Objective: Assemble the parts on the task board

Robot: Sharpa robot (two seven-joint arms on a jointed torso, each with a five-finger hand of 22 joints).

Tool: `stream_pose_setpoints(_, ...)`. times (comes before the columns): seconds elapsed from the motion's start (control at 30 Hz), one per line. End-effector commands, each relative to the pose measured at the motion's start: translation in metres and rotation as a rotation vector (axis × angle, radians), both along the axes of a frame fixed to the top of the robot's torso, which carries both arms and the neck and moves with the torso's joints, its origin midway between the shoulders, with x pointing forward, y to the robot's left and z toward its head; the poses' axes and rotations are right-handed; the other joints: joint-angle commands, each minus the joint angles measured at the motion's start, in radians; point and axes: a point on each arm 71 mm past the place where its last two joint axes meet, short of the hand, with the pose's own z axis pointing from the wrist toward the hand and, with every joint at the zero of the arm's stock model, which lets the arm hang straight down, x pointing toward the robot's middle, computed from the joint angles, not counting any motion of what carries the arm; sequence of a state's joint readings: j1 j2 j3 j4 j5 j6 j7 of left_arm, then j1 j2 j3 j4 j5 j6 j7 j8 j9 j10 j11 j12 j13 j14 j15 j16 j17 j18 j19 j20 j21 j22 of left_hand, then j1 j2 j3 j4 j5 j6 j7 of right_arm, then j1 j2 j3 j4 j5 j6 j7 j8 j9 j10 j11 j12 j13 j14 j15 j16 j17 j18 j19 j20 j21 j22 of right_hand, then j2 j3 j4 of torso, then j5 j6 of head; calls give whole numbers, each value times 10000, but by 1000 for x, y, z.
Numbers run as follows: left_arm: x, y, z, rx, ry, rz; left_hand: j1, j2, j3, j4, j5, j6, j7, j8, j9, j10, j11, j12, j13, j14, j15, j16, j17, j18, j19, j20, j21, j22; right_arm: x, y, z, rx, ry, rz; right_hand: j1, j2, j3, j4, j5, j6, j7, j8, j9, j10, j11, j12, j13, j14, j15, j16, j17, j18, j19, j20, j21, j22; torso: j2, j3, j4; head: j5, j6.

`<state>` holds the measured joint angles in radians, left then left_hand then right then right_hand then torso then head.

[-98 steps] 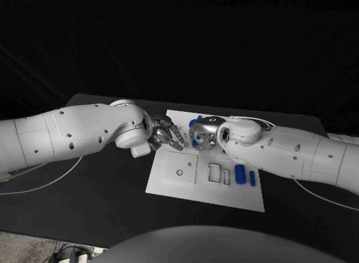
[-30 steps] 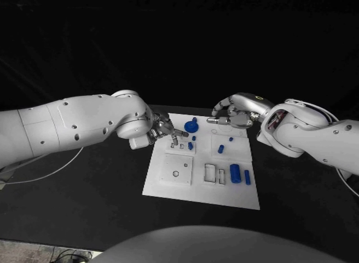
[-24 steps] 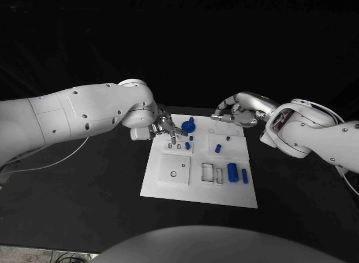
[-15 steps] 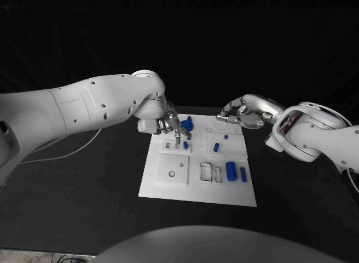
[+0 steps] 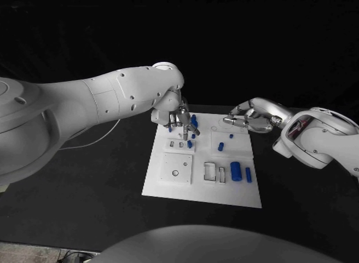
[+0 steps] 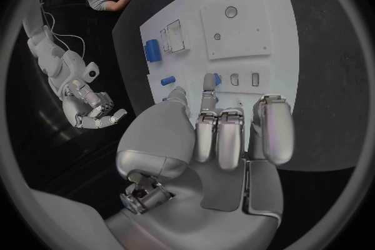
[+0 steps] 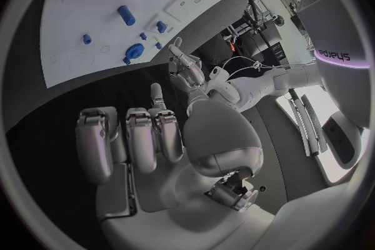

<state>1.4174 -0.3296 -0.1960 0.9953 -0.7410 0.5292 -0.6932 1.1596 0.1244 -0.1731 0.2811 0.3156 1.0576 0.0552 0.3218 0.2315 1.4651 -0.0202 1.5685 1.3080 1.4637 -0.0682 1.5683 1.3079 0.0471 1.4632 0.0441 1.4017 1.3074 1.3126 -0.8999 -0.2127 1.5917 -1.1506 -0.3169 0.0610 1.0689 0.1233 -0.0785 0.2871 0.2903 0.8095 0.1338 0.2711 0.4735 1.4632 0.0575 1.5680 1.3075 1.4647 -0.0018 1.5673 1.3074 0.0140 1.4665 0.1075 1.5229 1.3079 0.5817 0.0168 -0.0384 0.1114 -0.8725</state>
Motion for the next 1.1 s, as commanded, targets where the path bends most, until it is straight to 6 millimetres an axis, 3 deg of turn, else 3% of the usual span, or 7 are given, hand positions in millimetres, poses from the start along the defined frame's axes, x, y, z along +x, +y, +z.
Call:
stream_pose_setpoints(0.03, 2, 12, -2, 2180, 51, 424, -93, 44, 39, 49, -10, 9, 18, -62, -9, 1057, 2, 23, 2628, 1071, -52, 25, 2629, -120, 387, -61, 113, 2166, -2, -1, -1, 25, 124, 123, 175, -12, -77, -14, 101, 101, 12, 89, 49, 1076, 80, 28, 2633, 1061, 92, 35, 2634, 23, 611, 89, -59, 2415, 22, 5, -37, 20, -2)
stream_pose_setpoints(0.17, 5, 13, -3, 2379, -96, 478, -55, 26, 102, 13, 150, 322, -58, -66, 70, 1057, -53, 23, 2628, 1071, -89, 25, 2629, -135, 436, -81, 196, 2191, -1, -2, -1, 10, 130, 93, 249, -18, -77, -24, 150, 113, 15, 115, 78, 1076, 85, 28, 2633, 1061, 97, 35, 2634, 24, 608, 96, -61, 2414, 34, -10, -91, 0, -2)
stream_pose_setpoints(0.37, 7, 16, -7, 2545, -145, 615, -17, 11, 134, -9, 207, 370, -74, -96, 92, 1057, -71, 23, 2628, 1071, -104, 25, 2629, -133, 435, -93, 188, 2188, -2, -3, -1, 31, 93, 48, 312, -28, -78, -32, 188, 111, 17, 130, 99, 1076, 88, 28, 2633, 1061, 101, 35, 2634, 26, 603, 101, -67, 2411, 65, -19, -154, 22, -2)
stream_pose_setpoints(0.5, 8, 18, -11, 2627, -140, 669, 17, -8, 158, -27, 230, 351, -70, -153, 95, 1057, -75, 23, 2628, 1071, -111, 25, 2629, -128, 427, -100, 165, 2181, -2, -6, -2, 30, 81, -16, 338, -35, -79, -36, 201, 109, 18, 135, 108, 1076, 88, 28, 2633, 1061, 102, 35, 2634, 25, 606, 102, -63, 2412, 44, -17, -120, 16, -2)
stream_pose_setpoints(0.9, 7, 21, -26, 2693, 5, 870, 78, -22, 220, -51, 266, 324, -57, -264, 98, 1057, -66, 23, 2628, 1071, -108, 25, 2629, -117, 405, -106, 109, 2165, 1, -8, -6, -38, 144, -100, 420, -47, -76, -51, 228, 104, 20, 150, 130, 1076, 93, 28, 2633, 1061, 105, 35, 2634, 34, 582, 107, -92, 2401, 34, -34, -146, -11, -2)
stream_pose_setpoints(1.1, 6, 19, -31, 2569, -11, 951, 130, -17, 269, -75, 293, 352, -62, -297, 112, 1057, -66, 23, 2628, 1071, -107, 25, 2629, -112, 392, -106, 81, 2157, 1, -9, -8, -66, 192, -113, 463, -46, -72, -55, 244, 99, 22, 156, 142, 1076, 94, 28, 2633, 1061, 107, 35, 2634, 39, 568, 109, -108, 2394, 13, -27, -117, -47, -2)
